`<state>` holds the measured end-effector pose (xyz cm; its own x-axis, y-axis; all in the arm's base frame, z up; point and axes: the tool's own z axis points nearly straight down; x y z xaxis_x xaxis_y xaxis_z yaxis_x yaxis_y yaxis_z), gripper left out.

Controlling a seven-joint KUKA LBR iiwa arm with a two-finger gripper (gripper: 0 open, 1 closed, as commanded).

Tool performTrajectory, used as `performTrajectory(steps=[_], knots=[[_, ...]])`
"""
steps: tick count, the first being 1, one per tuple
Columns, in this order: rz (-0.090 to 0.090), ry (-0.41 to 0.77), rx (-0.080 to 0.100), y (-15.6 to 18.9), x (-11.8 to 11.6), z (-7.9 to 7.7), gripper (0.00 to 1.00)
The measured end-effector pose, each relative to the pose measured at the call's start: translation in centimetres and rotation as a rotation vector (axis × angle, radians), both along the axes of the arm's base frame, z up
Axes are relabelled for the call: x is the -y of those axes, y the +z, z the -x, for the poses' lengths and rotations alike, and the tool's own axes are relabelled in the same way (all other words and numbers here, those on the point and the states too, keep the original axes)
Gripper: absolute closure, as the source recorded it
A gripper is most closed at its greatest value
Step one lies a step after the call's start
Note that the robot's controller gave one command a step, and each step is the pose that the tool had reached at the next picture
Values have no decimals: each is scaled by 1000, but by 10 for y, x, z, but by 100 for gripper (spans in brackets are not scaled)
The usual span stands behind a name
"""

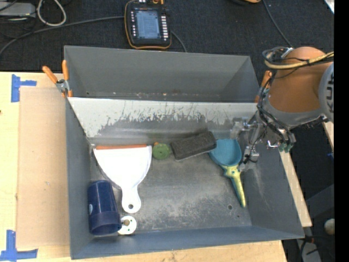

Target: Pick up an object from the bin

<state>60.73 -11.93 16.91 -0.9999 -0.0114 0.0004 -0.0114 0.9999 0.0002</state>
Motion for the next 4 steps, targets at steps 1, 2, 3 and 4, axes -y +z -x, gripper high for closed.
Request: performTrajectory(steps=[1,2,3,4], knots=[[0,0,0,0,0,0,0],[-1,145,-3,-28,32,70,0],[-1,67,4,-26,40,21,0],[-2,36,-8,-55,8,107,0]])
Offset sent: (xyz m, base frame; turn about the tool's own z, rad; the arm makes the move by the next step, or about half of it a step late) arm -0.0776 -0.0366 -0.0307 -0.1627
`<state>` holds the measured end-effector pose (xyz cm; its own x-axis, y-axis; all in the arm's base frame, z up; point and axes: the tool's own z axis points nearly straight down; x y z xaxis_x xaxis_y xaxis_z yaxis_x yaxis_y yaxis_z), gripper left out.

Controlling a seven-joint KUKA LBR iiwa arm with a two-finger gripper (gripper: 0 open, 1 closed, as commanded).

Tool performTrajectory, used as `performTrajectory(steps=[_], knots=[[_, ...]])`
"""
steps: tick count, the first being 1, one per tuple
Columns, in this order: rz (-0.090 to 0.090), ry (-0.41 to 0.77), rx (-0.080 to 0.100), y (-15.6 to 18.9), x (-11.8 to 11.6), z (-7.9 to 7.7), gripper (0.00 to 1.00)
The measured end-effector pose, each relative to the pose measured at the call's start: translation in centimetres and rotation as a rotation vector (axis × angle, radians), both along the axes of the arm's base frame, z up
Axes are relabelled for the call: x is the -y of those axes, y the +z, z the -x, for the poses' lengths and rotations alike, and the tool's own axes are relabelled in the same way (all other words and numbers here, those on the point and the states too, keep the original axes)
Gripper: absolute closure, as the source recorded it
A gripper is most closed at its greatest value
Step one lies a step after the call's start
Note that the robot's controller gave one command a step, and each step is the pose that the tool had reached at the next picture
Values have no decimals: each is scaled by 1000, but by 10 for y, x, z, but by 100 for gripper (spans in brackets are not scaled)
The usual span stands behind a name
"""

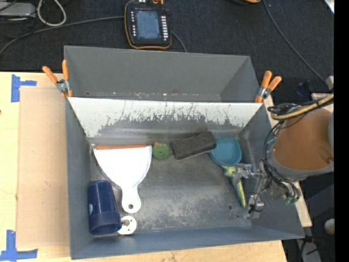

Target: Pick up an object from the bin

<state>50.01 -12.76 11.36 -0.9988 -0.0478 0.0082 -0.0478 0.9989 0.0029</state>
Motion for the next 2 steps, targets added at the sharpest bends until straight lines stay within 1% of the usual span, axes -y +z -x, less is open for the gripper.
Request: performTrajectory(steps=[1,2], knots=[[1,-150,10,-16,11,-3,0],[-5,74,-5,-21,22,-32,0]])
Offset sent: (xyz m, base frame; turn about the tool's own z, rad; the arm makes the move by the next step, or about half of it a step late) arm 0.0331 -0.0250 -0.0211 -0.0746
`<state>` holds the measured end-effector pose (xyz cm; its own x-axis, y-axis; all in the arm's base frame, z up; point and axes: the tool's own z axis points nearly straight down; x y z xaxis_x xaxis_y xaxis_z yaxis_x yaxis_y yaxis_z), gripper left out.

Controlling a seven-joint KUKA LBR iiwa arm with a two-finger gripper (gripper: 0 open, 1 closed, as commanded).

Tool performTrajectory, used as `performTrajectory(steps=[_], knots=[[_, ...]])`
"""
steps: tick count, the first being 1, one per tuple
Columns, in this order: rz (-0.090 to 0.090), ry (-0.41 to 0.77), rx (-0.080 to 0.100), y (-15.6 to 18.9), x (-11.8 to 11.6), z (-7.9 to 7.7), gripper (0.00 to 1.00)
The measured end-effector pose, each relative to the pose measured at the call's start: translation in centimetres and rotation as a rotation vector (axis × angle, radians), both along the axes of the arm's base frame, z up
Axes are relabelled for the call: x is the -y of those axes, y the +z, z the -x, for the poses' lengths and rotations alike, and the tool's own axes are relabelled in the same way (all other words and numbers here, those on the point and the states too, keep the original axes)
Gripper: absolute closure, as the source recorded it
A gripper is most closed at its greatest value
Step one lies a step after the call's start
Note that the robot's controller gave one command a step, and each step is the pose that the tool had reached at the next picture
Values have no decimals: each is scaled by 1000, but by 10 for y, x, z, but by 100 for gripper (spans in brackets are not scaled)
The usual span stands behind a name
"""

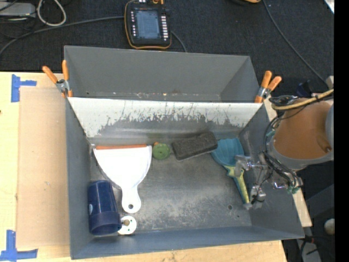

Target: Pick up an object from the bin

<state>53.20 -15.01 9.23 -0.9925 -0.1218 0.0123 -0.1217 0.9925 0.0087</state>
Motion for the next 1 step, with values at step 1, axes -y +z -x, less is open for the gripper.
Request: performTrajectory(steps=[1], knots=[[4,-402,11,0,3,20,0]])
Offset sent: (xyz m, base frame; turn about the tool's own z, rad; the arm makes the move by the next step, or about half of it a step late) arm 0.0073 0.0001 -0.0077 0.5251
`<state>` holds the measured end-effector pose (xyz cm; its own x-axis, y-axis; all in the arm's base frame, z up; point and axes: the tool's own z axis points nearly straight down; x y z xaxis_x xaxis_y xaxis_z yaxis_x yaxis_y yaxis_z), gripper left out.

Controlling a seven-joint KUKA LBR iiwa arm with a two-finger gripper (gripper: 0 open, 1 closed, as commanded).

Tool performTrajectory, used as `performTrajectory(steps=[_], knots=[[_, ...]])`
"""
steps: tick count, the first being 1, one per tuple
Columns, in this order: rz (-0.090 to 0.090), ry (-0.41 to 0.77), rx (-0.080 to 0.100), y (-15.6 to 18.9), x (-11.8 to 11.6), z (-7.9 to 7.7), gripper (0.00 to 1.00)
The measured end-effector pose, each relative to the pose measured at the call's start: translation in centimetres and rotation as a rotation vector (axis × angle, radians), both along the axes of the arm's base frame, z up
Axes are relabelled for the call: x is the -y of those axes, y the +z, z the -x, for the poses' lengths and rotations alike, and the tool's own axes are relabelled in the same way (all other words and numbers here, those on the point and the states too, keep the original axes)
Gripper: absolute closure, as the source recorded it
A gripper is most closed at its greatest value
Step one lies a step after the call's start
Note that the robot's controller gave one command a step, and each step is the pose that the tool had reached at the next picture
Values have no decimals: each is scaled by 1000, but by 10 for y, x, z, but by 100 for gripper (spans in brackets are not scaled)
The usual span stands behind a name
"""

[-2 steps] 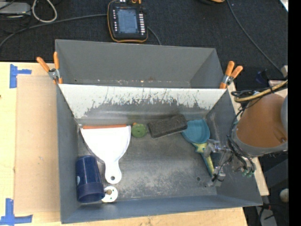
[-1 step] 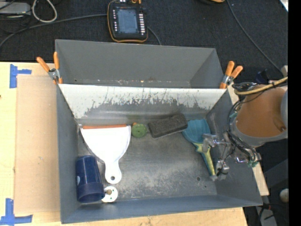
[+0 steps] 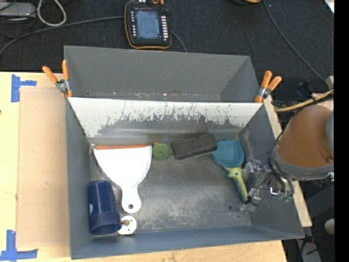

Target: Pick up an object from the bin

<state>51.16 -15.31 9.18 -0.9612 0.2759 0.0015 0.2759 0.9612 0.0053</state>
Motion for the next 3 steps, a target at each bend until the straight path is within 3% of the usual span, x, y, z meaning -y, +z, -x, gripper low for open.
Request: performTrajectory(steps=[1,2,3], knots=[[-3,-122,-9,-8,-4,-28,0],[-3,337,-5,5,3,14,0],[-4,62,-8,84,1,-16,0]])
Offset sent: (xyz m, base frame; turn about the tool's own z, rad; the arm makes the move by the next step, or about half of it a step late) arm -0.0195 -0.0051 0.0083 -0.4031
